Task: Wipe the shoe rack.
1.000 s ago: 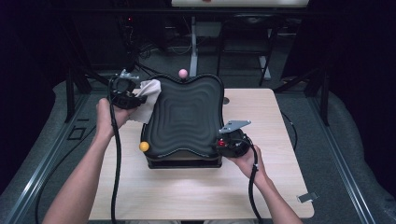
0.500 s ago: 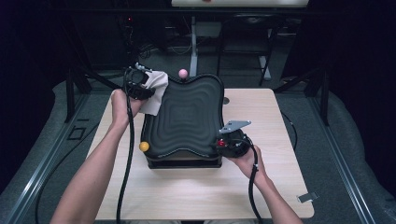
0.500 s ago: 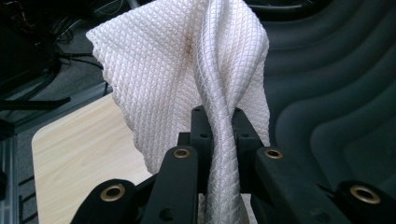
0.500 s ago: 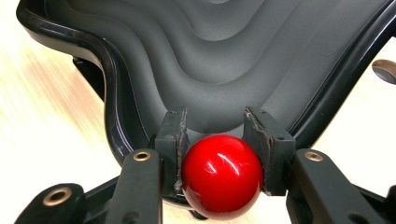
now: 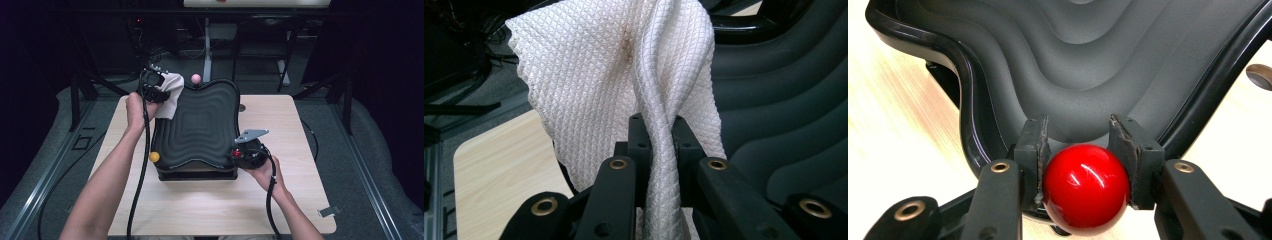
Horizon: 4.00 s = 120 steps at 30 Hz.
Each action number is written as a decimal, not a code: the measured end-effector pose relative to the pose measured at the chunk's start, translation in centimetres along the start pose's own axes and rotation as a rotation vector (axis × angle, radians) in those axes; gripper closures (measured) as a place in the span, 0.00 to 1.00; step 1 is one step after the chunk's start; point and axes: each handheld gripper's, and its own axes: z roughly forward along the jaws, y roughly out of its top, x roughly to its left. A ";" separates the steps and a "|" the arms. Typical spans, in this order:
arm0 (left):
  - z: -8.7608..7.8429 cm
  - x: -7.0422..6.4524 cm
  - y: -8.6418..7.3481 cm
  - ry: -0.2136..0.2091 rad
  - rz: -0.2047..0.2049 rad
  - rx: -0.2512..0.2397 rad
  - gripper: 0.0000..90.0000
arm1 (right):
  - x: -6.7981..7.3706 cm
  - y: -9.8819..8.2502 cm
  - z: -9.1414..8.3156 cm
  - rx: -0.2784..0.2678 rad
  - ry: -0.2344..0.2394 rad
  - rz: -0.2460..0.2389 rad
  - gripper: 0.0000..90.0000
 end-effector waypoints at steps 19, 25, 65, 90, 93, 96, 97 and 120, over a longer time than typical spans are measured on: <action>0.3 -0.4 -0.5 -0.025 -0.035 0.011 0.92 | 0.1 0.0 0.0 0.001 -0.002 -0.001 0.66; 0.2 -0.8 -1.2 -0.037 -0.035 0.015 0.92 | 0.1 0.0 0.0 0.000 -0.002 -0.001 0.66; -2.0 -4.8 -9.2 -0.101 -0.015 0.023 0.92 | 0.1 -0.2 0.1 -0.012 -0.004 -0.005 0.66; -2.9 -5.6 -11.8 -0.125 -0.005 0.041 0.92 | 0.1 -0.1 0.1 -0.008 -0.006 -0.007 0.66; -3.0 -5.7 -12.0 -0.128 0.001 0.042 0.92 | 0.1 -0.1 0.1 -0.005 -0.006 -0.008 0.66; -3.0 -5.8 -12.1 -0.125 0.000 0.041 0.92 | 0.1 -0.1 0.1 -0.009 -0.003 -0.008 0.66; -3.0 -5.9 -12.1 -0.125 -0.001 0.040 0.92 | 0.1 -0.1 0.1 -0.009 -0.003 -0.008 0.66; -3.2 -7.1 -12.7 -0.110 0.041 0.055 0.92 | 0.0 -0.2 0.1 -0.014 0.001 -0.006 0.66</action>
